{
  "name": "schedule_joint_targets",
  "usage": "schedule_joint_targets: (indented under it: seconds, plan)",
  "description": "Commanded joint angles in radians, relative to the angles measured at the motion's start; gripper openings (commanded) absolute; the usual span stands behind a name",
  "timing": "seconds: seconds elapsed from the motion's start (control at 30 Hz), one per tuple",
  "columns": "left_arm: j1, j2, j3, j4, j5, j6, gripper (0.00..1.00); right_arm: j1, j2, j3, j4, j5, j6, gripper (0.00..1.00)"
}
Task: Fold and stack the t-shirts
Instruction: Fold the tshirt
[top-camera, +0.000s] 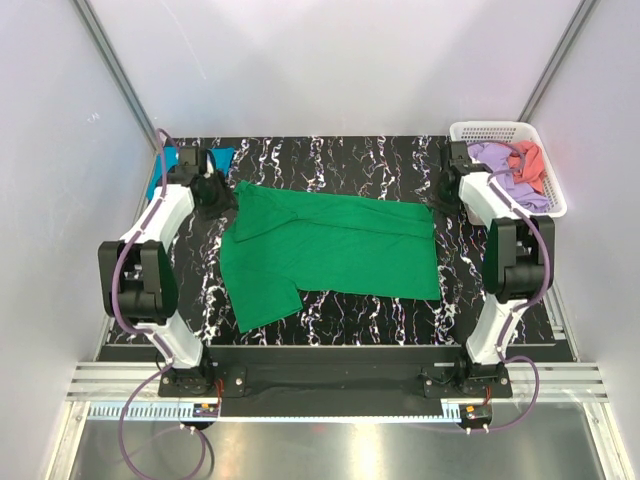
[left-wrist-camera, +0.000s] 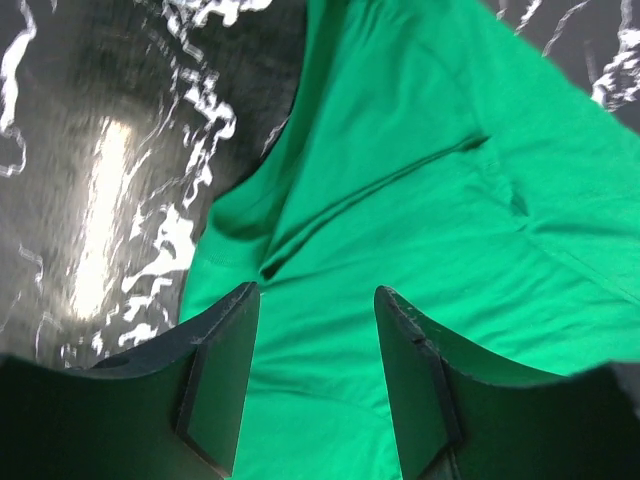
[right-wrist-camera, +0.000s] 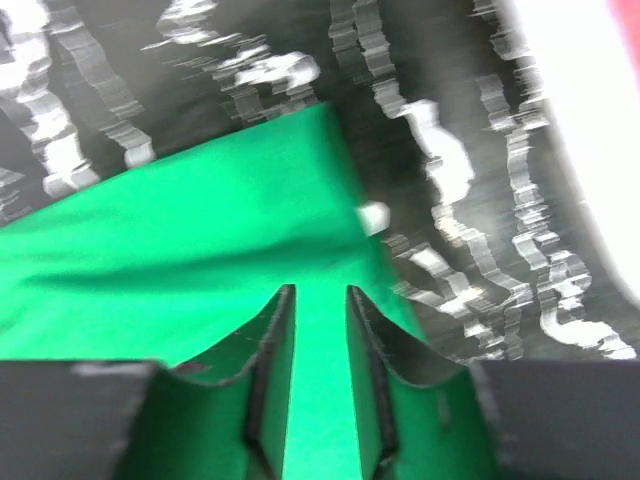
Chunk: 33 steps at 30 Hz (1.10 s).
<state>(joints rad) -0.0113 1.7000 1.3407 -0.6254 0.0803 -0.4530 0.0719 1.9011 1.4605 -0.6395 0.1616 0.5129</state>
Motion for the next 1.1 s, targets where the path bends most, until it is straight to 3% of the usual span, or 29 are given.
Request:
schedule_joint_targets:
  seconds: [0.0, 0.07, 0.17, 0.33, 0.47, 0.6, 1.07]
  plan:
    - [0.010, 0.029, 0.005, 0.110, 0.116, 0.063, 0.56, 0.075, -0.086, 0.035, 0.010, -0.111, 0.035, 0.36]
    - [0.010, 0.042, 0.012, 0.124, 0.125, 0.089, 0.56, 0.129, -0.094, 0.027, 0.066, -0.184, 0.053, 0.41]
    - [0.010, 0.101, 0.075, 0.032, 0.088, 0.102, 0.54, 0.183, -0.089, 0.049, 0.072, -0.177, 0.088, 0.42]
    - [0.011, 0.079, 0.015, 0.027, 0.032, 0.097, 0.53, 0.229, -0.083, 0.052, 0.087, -0.188, 0.128, 0.43]
    - [0.011, 0.064, -0.075, 0.099, 0.055, 0.102, 0.52, 0.238, -0.085, 0.051, 0.084, -0.200, 0.119, 0.43]
    - [0.010, 0.081, -0.058, 0.093, 0.098, 0.082, 0.52, 0.267, -0.059, 0.086, 0.081, -0.237, 0.115, 0.43]
    - [0.004, 0.098, -0.101, 0.153, 0.125, 0.131, 0.51, 0.450, 0.384, 0.578, 0.117, -0.511, 0.030, 0.46]
